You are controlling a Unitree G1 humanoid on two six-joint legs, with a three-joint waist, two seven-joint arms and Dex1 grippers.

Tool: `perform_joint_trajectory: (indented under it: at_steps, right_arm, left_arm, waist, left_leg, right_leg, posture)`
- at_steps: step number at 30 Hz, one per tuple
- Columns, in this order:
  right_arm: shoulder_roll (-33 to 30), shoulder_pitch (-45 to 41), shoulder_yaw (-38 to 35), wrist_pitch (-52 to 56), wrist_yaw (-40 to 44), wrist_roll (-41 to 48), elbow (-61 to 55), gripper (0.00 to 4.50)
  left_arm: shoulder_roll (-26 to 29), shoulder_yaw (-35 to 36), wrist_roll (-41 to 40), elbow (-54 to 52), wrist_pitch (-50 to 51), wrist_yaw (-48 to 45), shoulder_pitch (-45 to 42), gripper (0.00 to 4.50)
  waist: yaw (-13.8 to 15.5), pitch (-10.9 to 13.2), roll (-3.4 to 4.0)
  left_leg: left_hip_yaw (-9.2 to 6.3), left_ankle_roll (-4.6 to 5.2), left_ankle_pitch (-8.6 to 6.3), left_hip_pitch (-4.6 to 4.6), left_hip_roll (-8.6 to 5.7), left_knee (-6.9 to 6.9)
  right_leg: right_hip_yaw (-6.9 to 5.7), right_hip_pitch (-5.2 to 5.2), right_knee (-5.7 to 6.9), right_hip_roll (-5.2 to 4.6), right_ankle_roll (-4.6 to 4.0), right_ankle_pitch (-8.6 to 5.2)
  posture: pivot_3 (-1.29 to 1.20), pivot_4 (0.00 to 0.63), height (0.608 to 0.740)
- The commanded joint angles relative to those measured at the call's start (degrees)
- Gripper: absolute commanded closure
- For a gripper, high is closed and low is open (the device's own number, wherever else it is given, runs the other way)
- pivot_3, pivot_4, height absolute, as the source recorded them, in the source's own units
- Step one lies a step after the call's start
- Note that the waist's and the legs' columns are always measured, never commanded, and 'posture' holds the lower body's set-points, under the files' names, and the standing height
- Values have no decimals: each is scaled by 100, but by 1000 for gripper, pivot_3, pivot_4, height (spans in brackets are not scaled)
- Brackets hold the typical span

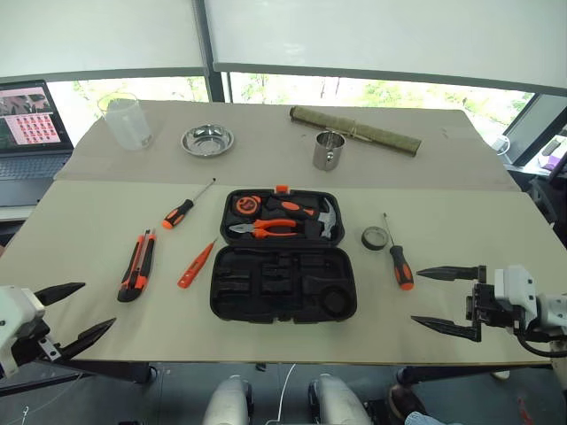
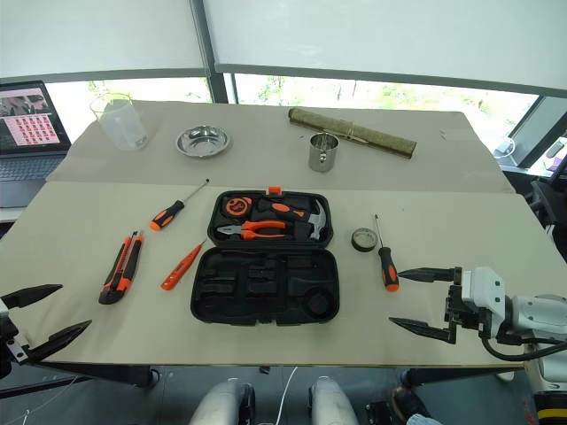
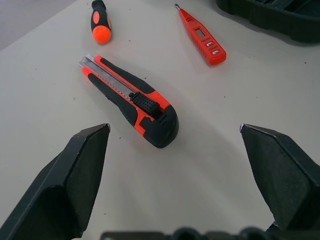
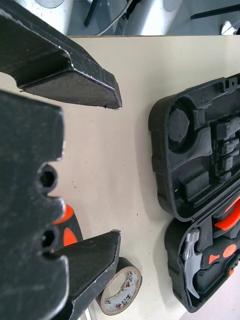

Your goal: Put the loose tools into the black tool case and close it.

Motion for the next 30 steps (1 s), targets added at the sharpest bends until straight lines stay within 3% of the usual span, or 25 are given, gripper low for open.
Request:
perform_joint_trajectory:
  at_steps: [1, 8, 12, 14, 18, 22, 25, 30]
  right_arm:
    - [85, -102, -29, -49, -158, 29, -149, 17]
    - [1087, -675, -140, 644, -1349, 974, -1110, 17]
    - [1626, -860, -164, 766, -1974, 1311, -1659, 17]
    - [1775, -785, -180, 699, -2066, 1294, -1766, 17]
    - [1876, -623, -166, 561, -2048, 1179, -1794, 17]
    - [1886, -718, -151, 476, -2111, 1033, -1655, 17]
    - [1852, -811, -164, 556, -2181, 985, -1550, 17]
    - [1851, -871, -65, 543, -2161, 908, -1477, 17]
  left_arm:
    - [-36, 83, -267, -173, 270, 177, -138, 0]
    - [-399, 915, -1214, -308, 1832, 1348, -379, 0]
    - [-621, 1393, -1489, -417, 3198, 2225, 62, 0]
    - [-594, 1537, -1718, -482, 3875, 2571, 146, 0]
    - [-129, 1663, -2623, -787, 5102, 3219, -628, 0]
    - [664, 654, -2914, -558, 5806, 3588, -2203, 0]
    - [1001, -788, -2537, 156, 6015, 3746, -3830, 0]
    - [691, -2857, -1341, 1929, 5552, 3562, -6107, 0]
  waist:
    - [0, 0, 0]
    - [-42, -1, -4]
    - [-76, -2, -6]
    - [-74, -3, -8]
    - [75, -6, -17]
    - [160, -9, -25]
    - [119, -7, -12]
    - [-15, -6, -13]
  left_leg:
    - [0, 0, 0, 0, 0, 0]
    - [-7, -2, 1, 1, 8, 3]
    - [-35, -2, 0, 1, 12, 2]
    - [-44, -3, -1, 0, 10, 2]
    - [-50, -6, 2, 1, -2, 4]
    - [-38, -19, 16, 8, 1, 7]
    - [-27, -20, 22, 12, -9, 7]
    - [-26, -23, 21, -6, -14, 2]
  right_leg:
    - [0, 0, 0, 0, 0, 0]
    - [2, -7, 18, 7, -1, 0]
    - [2, -6, 20, 7, -1, 0]
    - [0, -5, 21, 5, -1, 0]
    - [-13, -1, 21, -5, 0, 1]
    - [-39, -4, 22, -9, -2, 1]
    - [-26, 18, 23, -8, -3, 8]
    - [-14, -9, 31, 12, -4, 10]
  posture:
    - [0, 150, 740]
    - [0, 150, 740]
    - [0, 150, 740]
    - [0, 150, 740]
    - [0, 150, 740]
    - [0, 150, 740]
    - [0, 150, 740]
    - [0, 150, 740]
